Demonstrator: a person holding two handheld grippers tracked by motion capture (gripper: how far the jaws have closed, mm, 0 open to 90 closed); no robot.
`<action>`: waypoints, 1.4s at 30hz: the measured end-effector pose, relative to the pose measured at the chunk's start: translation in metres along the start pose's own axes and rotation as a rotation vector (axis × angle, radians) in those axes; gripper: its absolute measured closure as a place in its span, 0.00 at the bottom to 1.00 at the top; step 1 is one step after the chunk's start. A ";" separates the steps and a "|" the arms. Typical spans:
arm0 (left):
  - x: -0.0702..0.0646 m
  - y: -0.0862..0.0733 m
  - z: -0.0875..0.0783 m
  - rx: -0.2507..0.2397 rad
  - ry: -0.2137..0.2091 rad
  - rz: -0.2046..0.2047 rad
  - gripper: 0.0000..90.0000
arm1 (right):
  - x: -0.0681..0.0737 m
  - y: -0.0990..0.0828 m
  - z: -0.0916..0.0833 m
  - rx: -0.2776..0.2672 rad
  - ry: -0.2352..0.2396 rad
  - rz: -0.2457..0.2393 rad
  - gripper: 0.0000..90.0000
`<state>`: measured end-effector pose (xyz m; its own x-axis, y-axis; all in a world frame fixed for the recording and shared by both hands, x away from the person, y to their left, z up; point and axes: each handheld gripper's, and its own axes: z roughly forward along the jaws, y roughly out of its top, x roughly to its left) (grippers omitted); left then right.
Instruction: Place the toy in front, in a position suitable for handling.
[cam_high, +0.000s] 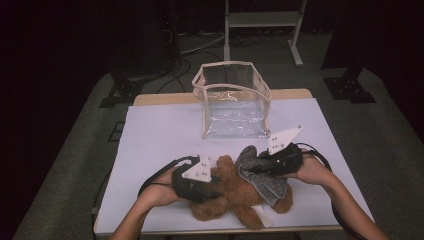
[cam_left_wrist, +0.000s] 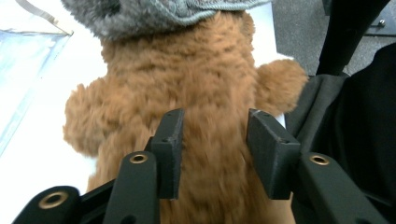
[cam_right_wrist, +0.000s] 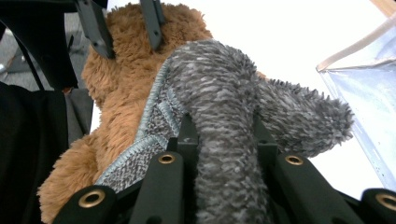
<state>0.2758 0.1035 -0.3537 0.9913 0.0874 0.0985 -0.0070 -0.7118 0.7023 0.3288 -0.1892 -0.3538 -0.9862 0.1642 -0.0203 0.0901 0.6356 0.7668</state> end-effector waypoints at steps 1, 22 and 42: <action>-0.004 -0.002 -0.007 0.000 0.017 -0.002 0.60 | 0.000 -0.002 -0.001 -0.004 -0.001 0.002 0.80; 0.017 -0.020 -0.006 0.046 0.146 0.004 0.56 | 0.014 -0.030 -0.011 -0.035 -0.032 0.059 0.81; 0.041 -0.018 0.006 0.045 0.104 0.005 0.57 | 0.022 -0.031 -0.017 -0.039 -0.064 0.053 0.80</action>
<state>0.3174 0.1159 -0.3668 0.9723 0.1534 0.1761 -0.0041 -0.7427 0.6696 0.3018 -0.2180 -0.3672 -0.9693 0.2453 -0.0189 0.1352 0.5952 0.7921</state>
